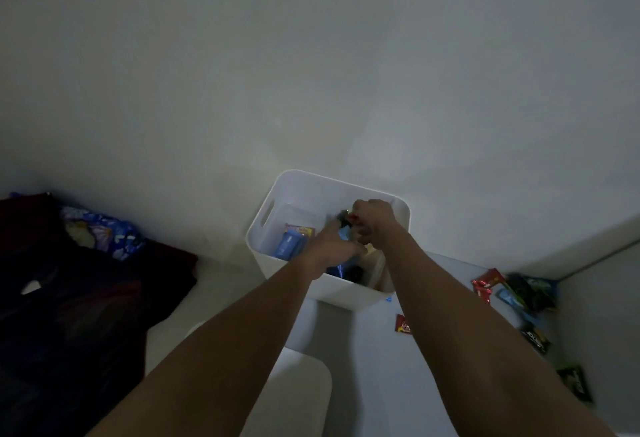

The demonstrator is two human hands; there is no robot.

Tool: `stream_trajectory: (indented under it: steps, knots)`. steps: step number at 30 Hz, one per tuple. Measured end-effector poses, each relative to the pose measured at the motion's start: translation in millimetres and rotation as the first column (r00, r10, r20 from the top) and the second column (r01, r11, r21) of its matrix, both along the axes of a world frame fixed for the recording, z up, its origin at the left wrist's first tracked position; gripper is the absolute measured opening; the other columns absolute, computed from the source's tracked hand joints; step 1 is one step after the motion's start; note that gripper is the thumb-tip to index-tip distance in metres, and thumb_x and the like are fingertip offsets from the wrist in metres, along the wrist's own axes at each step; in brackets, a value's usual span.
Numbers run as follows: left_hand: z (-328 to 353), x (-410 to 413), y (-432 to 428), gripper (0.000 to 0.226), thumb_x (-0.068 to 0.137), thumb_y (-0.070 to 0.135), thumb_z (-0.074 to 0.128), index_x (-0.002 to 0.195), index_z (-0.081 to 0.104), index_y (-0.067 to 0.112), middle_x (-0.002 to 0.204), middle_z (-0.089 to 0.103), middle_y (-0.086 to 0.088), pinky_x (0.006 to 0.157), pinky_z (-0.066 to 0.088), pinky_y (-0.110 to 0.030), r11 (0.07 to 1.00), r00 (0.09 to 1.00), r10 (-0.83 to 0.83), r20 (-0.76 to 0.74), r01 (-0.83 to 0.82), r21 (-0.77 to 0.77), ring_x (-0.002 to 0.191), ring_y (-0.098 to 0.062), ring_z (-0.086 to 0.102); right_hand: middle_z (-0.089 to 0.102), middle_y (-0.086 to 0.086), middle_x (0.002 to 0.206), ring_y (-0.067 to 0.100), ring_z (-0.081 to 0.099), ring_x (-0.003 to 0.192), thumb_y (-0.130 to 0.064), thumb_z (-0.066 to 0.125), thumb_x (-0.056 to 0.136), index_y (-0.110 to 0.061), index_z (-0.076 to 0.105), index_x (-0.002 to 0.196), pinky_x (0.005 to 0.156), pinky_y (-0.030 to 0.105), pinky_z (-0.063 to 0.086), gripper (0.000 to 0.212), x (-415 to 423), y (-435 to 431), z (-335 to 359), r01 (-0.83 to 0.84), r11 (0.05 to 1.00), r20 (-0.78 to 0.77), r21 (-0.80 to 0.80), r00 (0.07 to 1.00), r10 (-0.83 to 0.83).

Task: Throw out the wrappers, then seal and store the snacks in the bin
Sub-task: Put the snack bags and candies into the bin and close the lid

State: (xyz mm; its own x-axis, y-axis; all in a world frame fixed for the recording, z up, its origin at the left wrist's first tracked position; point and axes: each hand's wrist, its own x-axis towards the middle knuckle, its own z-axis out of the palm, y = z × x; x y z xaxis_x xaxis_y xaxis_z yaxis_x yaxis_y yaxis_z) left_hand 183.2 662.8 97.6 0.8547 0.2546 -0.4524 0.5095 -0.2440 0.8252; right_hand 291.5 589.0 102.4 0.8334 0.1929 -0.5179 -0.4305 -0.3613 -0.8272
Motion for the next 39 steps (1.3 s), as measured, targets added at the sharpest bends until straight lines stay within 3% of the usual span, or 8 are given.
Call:
stream_trajectory:
  steps: [5,9,12,18,22,26,32,39]
  knots:
    - [2.9,3.2,-3.9,0.037,0.087,0.035,0.066,0.121,0.059,0.022,0.120,0.066,-0.003,0.094,0.051,-0.038,0.997,1.000,0.008,0.006,-0.008,0.079,0.106,-0.022,0.060,0.058,0.014,0.112,0.031,0.060,0.080,-0.023,0.052,0.093,-0.010,0.051,0.133,0.064,0.042,0.054,0.042,0.0,-15.3,5.6,0.085,0.996,0.095,-0.008,0.992,-0.084]
    - [20.9,14.8,-20.7,0.056,0.083,0.026,0.070,0.135,0.053,0.014,0.134,0.059,-0.008,0.103,0.048,-0.042,0.985,0.992,0.064,0.105,-0.080,0.151,0.118,-0.028,0.058,0.065,0.014,0.116,0.030,0.068,0.095,-0.032,0.055,0.084,-0.013,0.057,0.129,0.085,0.049,0.059,0.048,3.6,-51.4,13.2,0.187,0.981,0.279,-0.056,0.946,-0.165]
    - [31.6,28.5,-50.6,0.059,0.080,0.029,0.072,0.135,0.054,0.016,0.138,0.055,-0.008,0.106,0.044,-0.037,0.962,0.976,0.063,0.208,-0.115,0.249,0.124,-0.027,0.053,0.065,0.014,0.114,0.030,0.067,0.096,-0.028,0.055,0.086,-0.011,0.057,0.128,0.088,0.050,0.057,0.045,4.5,-93.1,16.7,0.243,0.968,0.337,-0.060,0.918,-0.210]
    - [34.2,52.0,-145.5,0.049,0.088,0.030,0.066,0.133,0.054,0.016,0.149,0.041,-0.005,0.112,0.030,-0.033,0.903,0.854,-0.228,0.467,0.005,0.430,0.143,-0.020,0.029,0.062,0.013,0.119,0.027,0.061,0.101,-0.022,0.054,0.095,-0.006,0.053,0.131,0.084,0.032,0.048,0.040,-10.3,-210.6,-6.3,0.374,0.908,0.400,-0.189,0.874,-0.277]
    - [-11.1,51.1,-195.8,0.058,0.088,0.034,0.067,0.140,0.048,0.017,0.152,0.039,-0.008,0.115,0.027,-0.034,0.835,0.828,-0.432,0.357,0.218,0.505,0.144,-0.021,0.027,0.061,0.022,0.119,0.040,0.058,0.111,-0.032,0.059,0.091,0.000,0.057,0.122,0.089,0.042,0.048,0.044,-48.8,-294.3,-66.2,0.491,0.818,0.437,-0.300,0.833,-0.339]
    - [-80.7,33.2,-210.7,0.086,0.084,0.056,0.064,0.153,0.025,0.022,0.162,0.021,-0.008,0.121,0.017,-0.045,0.736,0.886,-0.460,0.057,0.345,0.583,0.150,-0.030,0.011,0.041,0.022,0.145,0.041,0.038,0.133,-0.054,0.055,0.091,-0.007,0.042,0.142,0.104,0.055,0.035,0.071,-102.4,-361.9,-116.3,0.554,0.568,0.483,-0.609,0.827,-0.288]
    - [-148.0,0.2,-203.1,0.104,0.077,0.073,0.058,0.156,0.015,0.021,0.165,0.008,-0.011,0.117,0.016,-0.055,0.626,0.899,-0.409,-0.155,0.400,0.669,0.150,-0.037,0.006,0.019,0.020,0.159,0.039,0.018,0.147,-0.063,0.066,0.080,-0.014,0.021,0.154,0.116,0.060,0.022,0.099,-138.6,-422.0,-175.4,0.323,0.619,0.365,-0.716,0.929,-0.062]
    - [-183.2,7.4,-196.0,0.113,0.071,0.079,0.055,0.157,0.013,0.018,0.164,0.011,-0.013,0.118,0.020,-0.058,0.618,0.935,-0.348,-0.073,0.288,0.732,0.151,-0.038,0.006,0.025,0.022,0.156,0.042,0.027,0.141,-0.088,0.058,0.057,-0.021,0.014,0.155,0.111,0.060,0.023,0.126,-99.8,-408.7,-188.5,0.214,0.646,0.263,-0.733,0.965,-0.021]
